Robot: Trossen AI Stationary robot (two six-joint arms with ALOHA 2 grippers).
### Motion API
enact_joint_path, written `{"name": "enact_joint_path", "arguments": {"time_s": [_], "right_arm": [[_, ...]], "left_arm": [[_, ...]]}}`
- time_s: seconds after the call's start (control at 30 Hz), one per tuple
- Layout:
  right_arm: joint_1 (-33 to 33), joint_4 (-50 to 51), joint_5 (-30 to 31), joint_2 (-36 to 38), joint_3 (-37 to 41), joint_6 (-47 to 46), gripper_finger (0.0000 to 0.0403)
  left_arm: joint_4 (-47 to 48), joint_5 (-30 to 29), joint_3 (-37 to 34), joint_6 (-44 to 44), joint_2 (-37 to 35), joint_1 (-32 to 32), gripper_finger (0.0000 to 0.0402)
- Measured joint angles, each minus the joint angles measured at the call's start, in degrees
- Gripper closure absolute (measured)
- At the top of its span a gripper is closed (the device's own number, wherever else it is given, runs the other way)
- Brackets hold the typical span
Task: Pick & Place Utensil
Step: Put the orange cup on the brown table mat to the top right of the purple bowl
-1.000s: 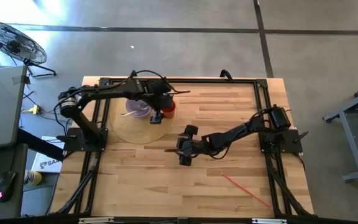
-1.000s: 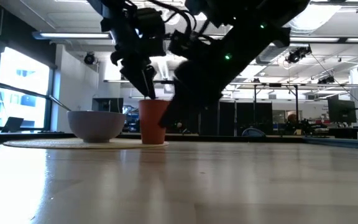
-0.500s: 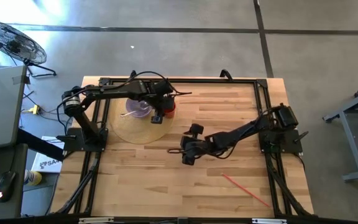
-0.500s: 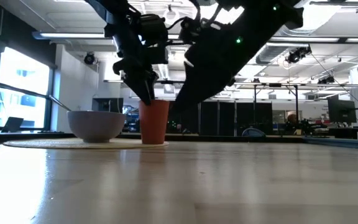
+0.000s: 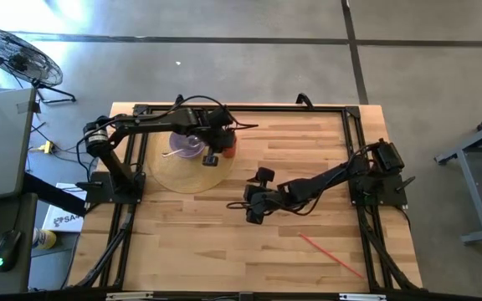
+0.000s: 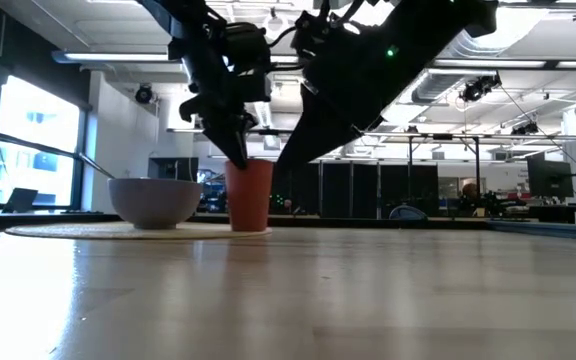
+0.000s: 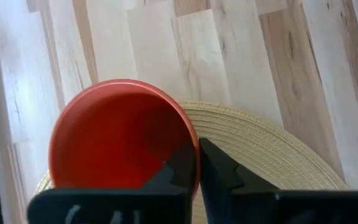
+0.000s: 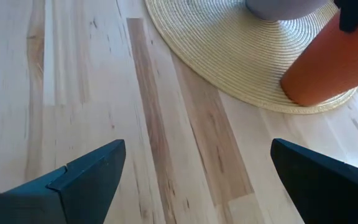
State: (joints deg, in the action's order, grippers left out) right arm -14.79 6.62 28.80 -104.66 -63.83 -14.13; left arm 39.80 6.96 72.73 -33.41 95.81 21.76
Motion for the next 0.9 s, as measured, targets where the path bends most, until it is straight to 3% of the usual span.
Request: {"name": "enact_joint_path", "arguments": {"time_s": [0.27, 0.43, 0.67, 0.9], "right_arm": [[0.0, 0.02, -0.01, 0.0, 0.0, 0.06, 0.0006], [0.0, 0.0, -0.03, 0.0, 0.0, 0.04, 0.0006], [0.0, -0.04, -0.03, 0.0, 0.0, 0.04, 0.0006], [0.02, -0.42, -0.22, 0.0, 0.0, 0.04, 0.0006]], "left_arm": [[-2.58, -0.57, 2.71, -1.84, 0.0, -0.02, 0.0397], [-2.37, -4.38, 7.42, -3.89, 0.0, 0.73, 0.0395], [-0.73, -3.68, 14.97, -1.77, -0.02, 8.27, 0.0394], [1.77, -1.38, 13.94, 2.12, 0.21, 16.95, 0.0394]]}}
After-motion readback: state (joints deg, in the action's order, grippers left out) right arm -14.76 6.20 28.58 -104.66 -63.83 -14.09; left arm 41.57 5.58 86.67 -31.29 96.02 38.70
